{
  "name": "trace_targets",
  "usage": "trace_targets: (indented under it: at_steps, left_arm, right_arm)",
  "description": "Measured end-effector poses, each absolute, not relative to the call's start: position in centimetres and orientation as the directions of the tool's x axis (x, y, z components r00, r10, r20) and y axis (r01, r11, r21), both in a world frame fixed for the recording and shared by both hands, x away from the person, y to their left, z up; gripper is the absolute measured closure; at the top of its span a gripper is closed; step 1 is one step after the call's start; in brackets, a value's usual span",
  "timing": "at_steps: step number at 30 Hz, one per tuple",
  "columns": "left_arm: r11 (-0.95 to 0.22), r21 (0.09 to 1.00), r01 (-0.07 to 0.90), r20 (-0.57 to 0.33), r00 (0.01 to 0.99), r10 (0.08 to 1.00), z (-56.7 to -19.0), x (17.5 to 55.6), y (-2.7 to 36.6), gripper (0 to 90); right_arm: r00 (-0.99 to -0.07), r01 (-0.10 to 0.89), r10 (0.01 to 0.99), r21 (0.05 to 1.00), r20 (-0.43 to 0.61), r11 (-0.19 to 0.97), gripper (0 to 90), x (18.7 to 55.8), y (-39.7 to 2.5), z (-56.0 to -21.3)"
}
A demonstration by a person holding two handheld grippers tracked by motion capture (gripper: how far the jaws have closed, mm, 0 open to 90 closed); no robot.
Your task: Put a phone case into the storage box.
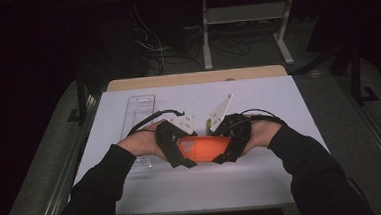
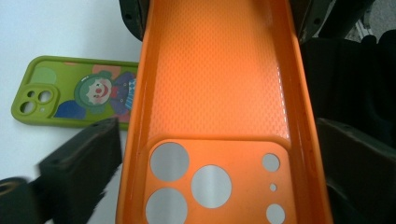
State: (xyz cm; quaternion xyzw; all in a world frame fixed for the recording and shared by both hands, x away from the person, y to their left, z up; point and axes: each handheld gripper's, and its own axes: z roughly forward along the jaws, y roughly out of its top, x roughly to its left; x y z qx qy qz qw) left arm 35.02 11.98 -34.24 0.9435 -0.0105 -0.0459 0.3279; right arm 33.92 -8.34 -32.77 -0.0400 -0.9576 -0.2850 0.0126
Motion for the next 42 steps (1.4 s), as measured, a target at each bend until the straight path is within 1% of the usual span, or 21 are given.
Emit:
trace_targets:
  at_steps: [1,9,10,11,21,27,28,29,30,31,32,34,35,37,38,39,42]
  left_arm:
    - [-0.79,0.613,-0.001,-0.072,0.996,-0.058,-34.2,35.1,12.0,4.4]
    - [-0.796,0.605,0.001,-0.075,0.996,-0.056,-34.4,35.1,12.1,12.0]
    - [-0.797,0.605,0.001,-0.078,0.995,-0.058,-34.4,35.1,12.1,13.3]
    - [-0.797,0.604,0.001,-0.079,0.995,-0.059,-34.3,35.1,12.1,14.1]
    - [-0.8,0.601,0.003,-0.084,0.995,-0.059,-34.5,35.1,12.0,15.8]
    - [-0.795,0.606,0.013,-0.087,0.995,-0.05,-34.3,34.9,12.0,16.4]
    - [-0.794,0.608,0.014,-0.083,0.995,-0.046,-34.2,34.8,12.0,16.4]
    - [-0.793,0.609,0.012,-0.076,0.996,-0.043,-34.2,34.8,12.0,16.5]
    - [-0.792,0.61,0.015,-0.076,0.996,-0.039,-34.1,34.7,12.0,16.5]
    - [-0.793,0.609,0.02,-0.072,0.997,-0.03,-34.1,34.7,12.0,16.5]
    - [-0.795,0.606,0.028,-0.067,0.998,-0.016,-34.1,34.7,12.0,16.5]
    - [-0.799,0.599,0.048,-0.063,0.998,0.013,-34.2,34.6,12.1,16.5]
    - [-0.803,0.592,0.059,-0.064,0.998,0.026,-34.2,34.7,12.1,16.5]
    - [-0.798,0.597,0.078,-0.056,0.997,0.056,-34.3,34.6,12.2,16.5]
    - [-0.796,0.599,0.091,-0.058,0.996,0.071,-34.4,34.6,12.3,16.5]
    - [-0.793,0.602,0.097,-0.055,0.995,0.08,-34.4,34.6,12.4,16.4]
    - [-0.795,0.595,0.117,-0.041,0.992,0.115,-34.5,34.5,12.6,16.4]
  right_arm:
    - [-0.997,0.08,0.068,0.545,0.043,0.835,15.7,33.9,-8.3,-32.8]
    - [-0.996,0.086,0.073,0.551,0.046,0.83,15.7,34.0,-8.3,-32.7]
    - [-0.998,0.067,0.06,0.559,0.032,0.826,15.6,34.1,-8.3,-32.7]
    - [-0.998,0.068,0.061,0.556,0.032,0.829,15.6,34.1,-8.3,-32.6]
    - [-0.998,0.069,0.054,0.547,0.045,0.835,15.3,34.3,-8.3,-32.9]
    - [-0.998,0.059,0.047,0.56,0.035,0.826,14.7,34.2,-8.4,-32.8]
    - [-0.998,0.061,0.048,0.566,0.038,0.822,14.1,34.2,-8.5,-32.8]
    - [-0.997,0.075,0.056,0.578,0.051,0.813,10.1,34.2,-8.6,-32.8]
    - [-0.996,0.088,0.054,0.587,0.074,0.805,7.8,34.3,-8.7,-32.8]
    - [-0.996,0.091,0.057,0.6,0.075,0.795,5.4,34.4,-8.9,-32.8]
    - [-0.994,0.107,0.07,0.613,0.085,0.783,2.9,34.4,-9.0,-32.8]
    - [-0.992,0.127,0.094,0.631,0.085,0.765,1.0,34.6,-9.5,-32.7]
    - [-0.988,0.156,0.124,0.626,0.096,0.764,0.4,34.5,-9.8,-32.6]
    - [-0.982,0.186,0.161,0.634,0.097,0.751,0.1,34.6,-10.4,-32.4]
    - [-0.981,0.188,0.179,0.643,0.079,0.742,0.0,34.7,-10.7,-32.4]
    - [-0.983,0.172,0.175,0.666,0.063,0.726,0.0,34.9,-11.0,-32.5]
    - [-0.969,0.212,0.239,0.69,0.058,0.692,0.0,35.1,-12.0,-32.7]
